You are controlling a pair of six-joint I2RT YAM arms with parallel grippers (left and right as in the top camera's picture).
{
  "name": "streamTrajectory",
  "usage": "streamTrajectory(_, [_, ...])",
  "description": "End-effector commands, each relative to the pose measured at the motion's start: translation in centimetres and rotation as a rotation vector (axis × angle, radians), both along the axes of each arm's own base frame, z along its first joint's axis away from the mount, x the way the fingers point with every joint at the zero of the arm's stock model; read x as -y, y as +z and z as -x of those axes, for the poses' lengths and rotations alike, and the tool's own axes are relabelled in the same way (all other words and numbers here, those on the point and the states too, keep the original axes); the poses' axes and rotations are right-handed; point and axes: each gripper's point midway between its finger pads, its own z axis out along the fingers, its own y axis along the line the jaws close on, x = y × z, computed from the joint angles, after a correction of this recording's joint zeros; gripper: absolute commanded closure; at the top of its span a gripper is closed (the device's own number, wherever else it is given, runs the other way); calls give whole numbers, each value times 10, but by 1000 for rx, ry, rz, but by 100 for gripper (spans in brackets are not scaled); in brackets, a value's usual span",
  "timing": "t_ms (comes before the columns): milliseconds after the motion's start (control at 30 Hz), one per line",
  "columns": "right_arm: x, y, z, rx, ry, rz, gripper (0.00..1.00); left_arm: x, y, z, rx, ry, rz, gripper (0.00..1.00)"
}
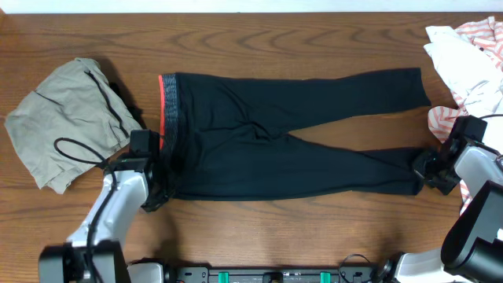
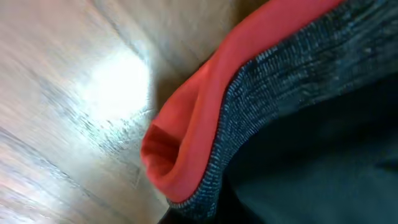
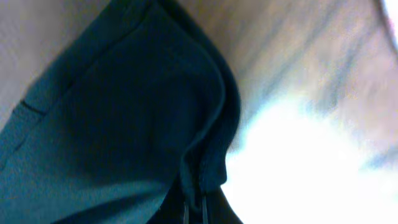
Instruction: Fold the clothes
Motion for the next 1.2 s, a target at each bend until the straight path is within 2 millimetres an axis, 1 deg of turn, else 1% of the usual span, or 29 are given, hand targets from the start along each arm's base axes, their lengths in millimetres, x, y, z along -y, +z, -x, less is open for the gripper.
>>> streamTrajectory(0, [-5,7,11,-20,2,-19,99,-11,36,-25,159,-60,-69,94])
streamTrajectory(167, [-3,41,4,69,7,17,99,-15,77,-34,334,-49,-104,94])
streamTrajectory(300, [-4,69,-2,161,23,47,99,-15,100,-35,429,-45,-111,94])
streamTrajectory(467, [-6,98,1,240,28,82,99,-14,114,-31,479,-61,-121,94])
streamTrajectory(700, [-16,126,17,259,50,88,99,-13,128,-14,516,-60,-124,94])
streamTrajectory(833, [-18,144,21,266,50,89,99,-13,144,-7,584,-56,-130,94])
streamTrajectory(900, [-17,154,18,286,50,97,99,-15,156,-11,646,-51,-146,94])
streamTrajectory(1000, [-14,169,9,326,35,106,99,-24,171,-21,718,-25,-197,94])
streamTrajectory(1067, [-12,175,3,341,27,106,99,-27,174,-31,742,-18,-211,94])
streamTrajectory(1167, [-12,180,-9,353,36,80,99,-28,172,-49,749,-19,-212,94])
